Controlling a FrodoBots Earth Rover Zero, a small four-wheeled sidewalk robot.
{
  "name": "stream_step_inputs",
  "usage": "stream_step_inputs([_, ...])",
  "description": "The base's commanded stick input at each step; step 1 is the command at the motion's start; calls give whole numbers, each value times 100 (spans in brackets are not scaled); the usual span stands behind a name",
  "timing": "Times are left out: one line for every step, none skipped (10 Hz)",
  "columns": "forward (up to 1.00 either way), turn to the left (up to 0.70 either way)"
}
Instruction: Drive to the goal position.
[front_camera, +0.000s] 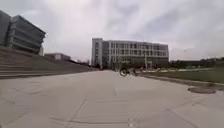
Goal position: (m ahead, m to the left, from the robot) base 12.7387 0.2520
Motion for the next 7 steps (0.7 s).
stream_step_inputs([100,0])
stream_step_inputs([100,0])
stream_step_inputs([100,0])
stream_step_inputs([100,0])
stream_step_inputs([100,0])
stream_step_inputs([100,0])
stream_step_inputs([100,0])
